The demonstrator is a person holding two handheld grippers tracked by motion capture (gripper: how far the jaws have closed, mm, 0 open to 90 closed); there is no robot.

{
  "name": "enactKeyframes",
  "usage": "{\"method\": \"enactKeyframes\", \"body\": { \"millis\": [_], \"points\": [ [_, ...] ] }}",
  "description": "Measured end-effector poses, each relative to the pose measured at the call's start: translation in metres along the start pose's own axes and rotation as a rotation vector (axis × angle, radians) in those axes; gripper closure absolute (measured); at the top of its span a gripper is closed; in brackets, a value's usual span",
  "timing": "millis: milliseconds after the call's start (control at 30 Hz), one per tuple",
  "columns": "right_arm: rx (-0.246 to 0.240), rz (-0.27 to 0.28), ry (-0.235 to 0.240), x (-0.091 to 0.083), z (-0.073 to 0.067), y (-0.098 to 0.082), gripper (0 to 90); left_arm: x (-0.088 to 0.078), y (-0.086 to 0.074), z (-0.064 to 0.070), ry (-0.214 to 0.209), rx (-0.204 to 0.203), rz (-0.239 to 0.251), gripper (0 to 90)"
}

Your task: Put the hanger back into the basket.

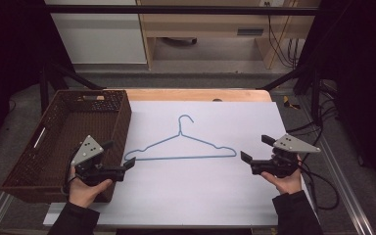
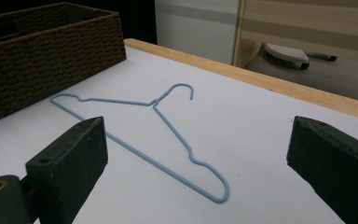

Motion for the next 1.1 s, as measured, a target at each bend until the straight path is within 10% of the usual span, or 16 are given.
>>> {"method": "enactKeyframes", "body": {
  "millis": [367,1100],
  "points": [
    [-0.034,-0.060,0.029,0.029,-0.011,0.008,6.2,-0.003,0.001,-0.004,0.010,0.000,0.004,5.7],
    [-0.087,-0.242,0.098,0.147,-0.024,0.013,13.6,-0.002,-0.002,-0.007,0.006,0.009,-0.020,5.6]
  ]
}}
Point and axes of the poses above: each handheld gripper's, and its own axes: x roughly forward along the jaws, y roughly out of its top, z roughly to its right, the point moved 8 cm from there along x, roughly forward along the jaws, and after that the axes turned 4 degrees about -x, right-handed, at the moved point
